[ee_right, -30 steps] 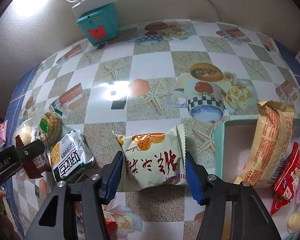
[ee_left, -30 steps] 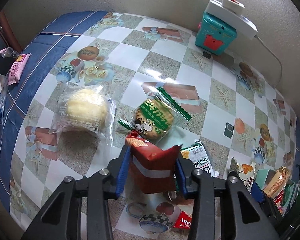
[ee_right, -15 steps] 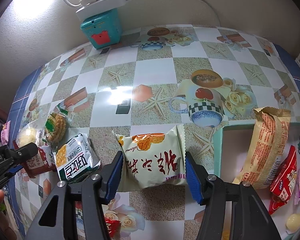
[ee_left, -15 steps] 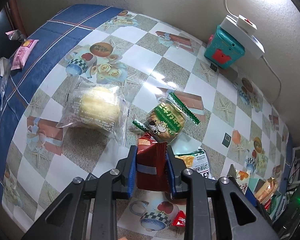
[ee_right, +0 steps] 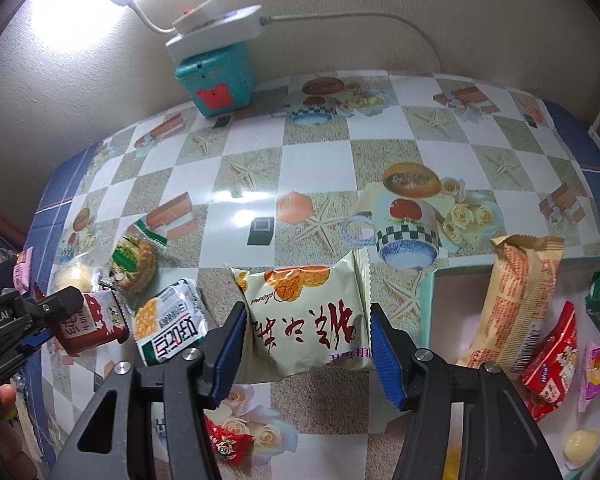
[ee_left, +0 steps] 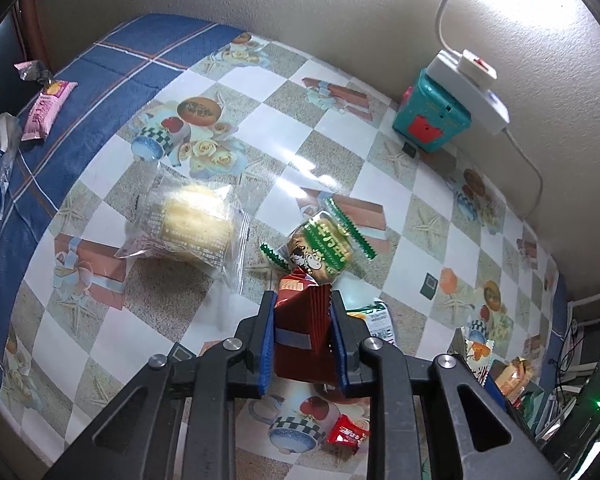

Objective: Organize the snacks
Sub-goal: 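Carry the red box with the left tool while the right tool carries the pastry bag over the tray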

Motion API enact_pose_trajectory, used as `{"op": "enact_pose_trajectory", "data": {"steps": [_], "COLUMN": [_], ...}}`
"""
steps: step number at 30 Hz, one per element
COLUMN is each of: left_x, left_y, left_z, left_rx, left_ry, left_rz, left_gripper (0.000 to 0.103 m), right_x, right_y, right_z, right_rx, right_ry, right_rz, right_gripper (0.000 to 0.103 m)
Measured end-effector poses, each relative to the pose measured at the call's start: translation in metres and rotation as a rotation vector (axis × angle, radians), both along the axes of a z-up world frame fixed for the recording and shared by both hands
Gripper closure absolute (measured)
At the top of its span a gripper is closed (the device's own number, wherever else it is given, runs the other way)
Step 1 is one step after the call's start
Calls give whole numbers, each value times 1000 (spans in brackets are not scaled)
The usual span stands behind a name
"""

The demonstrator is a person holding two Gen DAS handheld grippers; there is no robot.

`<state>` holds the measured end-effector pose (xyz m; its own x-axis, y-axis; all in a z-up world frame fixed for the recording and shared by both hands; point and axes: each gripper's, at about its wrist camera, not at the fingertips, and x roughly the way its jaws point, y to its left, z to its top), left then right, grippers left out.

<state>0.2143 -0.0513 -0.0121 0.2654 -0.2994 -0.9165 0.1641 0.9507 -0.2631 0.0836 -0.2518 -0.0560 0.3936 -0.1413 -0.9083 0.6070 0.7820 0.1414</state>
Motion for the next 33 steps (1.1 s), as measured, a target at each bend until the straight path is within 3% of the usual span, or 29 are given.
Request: {"op": "enact_pose_trajectory", "data": {"steps": [10,21,33], "left_x": [-21,-71,-114], "left_y": [-5,-25,-40], "left_z": [36,72,105], "left_rx": [-12,-22,-12], "left_ry": [-27,-68,-153], "left_rz": [-29,-76,-143], "left_gripper": [78,78,78], "right_x": [-25,-80,-141], "right_y": [-7,-10,-27], "right_z": [34,89,108], "right_rx": [14,-16,3], "right_ry": [-12,-72,-107], "right_rz": [-29,-81,-170], "right_gripper": [42,42,42]}}
